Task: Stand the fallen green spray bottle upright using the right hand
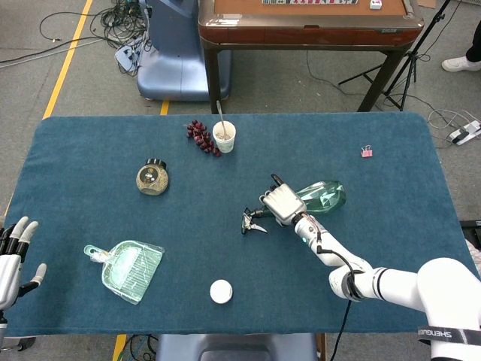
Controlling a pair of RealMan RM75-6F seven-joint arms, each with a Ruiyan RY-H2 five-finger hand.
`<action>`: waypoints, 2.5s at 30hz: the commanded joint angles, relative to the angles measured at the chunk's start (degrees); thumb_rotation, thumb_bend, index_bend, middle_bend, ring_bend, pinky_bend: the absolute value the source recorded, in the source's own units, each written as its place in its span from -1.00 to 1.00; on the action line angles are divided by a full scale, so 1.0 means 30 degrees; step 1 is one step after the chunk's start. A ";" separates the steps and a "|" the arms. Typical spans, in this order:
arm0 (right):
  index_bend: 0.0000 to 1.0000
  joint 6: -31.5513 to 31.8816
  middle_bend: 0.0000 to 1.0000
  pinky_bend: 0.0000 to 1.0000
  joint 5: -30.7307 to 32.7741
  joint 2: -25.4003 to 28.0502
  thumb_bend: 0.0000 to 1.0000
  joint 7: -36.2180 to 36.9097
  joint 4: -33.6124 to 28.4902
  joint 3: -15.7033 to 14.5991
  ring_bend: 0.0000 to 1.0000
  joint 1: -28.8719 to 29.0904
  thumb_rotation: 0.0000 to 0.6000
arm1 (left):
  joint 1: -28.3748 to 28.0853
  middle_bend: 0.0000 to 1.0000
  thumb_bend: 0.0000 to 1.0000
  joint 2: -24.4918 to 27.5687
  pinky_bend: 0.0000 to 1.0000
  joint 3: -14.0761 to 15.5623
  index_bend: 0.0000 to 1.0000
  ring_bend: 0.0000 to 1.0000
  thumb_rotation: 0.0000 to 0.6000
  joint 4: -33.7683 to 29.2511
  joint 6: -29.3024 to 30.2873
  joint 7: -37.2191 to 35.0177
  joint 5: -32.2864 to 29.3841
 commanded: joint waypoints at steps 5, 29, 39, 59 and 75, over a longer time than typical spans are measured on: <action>0.27 0.1545 0.10 -0.91 -0.2769 0.1407 -0.16 0.6001 -0.1270 0.1318 -0.48 -0.1915 1.00 | -0.0024 -1.00 -0.25 0.0050 -1.00 -0.0017 -1.00 -1.00 1.00 -0.0186 0.0002 0.0176 0.0054; 0.27 0.6121 0.09 -0.76 -0.8789 0.0268 -0.23 2.5308 0.2511 0.3125 -0.43 -0.5032 1.00 | -0.0173 -1.00 -0.25 0.0127 -1.00 -0.0066 -1.00 -1.00 1.00 -0.0664 -0.0106 0.0727 0.0138; 0.27 0.6595 0.09 -0.76 -0.8966 -0.1693 -0.25 2.8460 0.4795 0.3830 -0.42 -0.4424 1.00 | -0.0089 -1.00 -0.25 0.0217 -1.00 -0.0075 -1.00 -1.00 1.00 -0.0614 -0.0047 0.0613 0.0025; 0.27 0.8767 0.05 -0.76 -0.9558 -0.4737 -0.47 3.0733 0.8853 0.3537 -0.41 -0.4685 1.00 | -0.0165 -1.00 -0.25 0.0310 -1.00 -0.0082 -1.00 -1.00 1.00 -0.0593 -0.0227 0.0625 -0.0046; -0.10 1.0083 -0.36 -0.76 -0.9900 -0.4329 -1.00 3.0976 0.9252 0.3003 -0.57 -0.5759 0.79 | -0.0215 -1.00 -0.25 0.0297 -1.00 -0.0048 -1.00 -1.00 1.00 -0.0705 -0.0259 0.0798 0.0034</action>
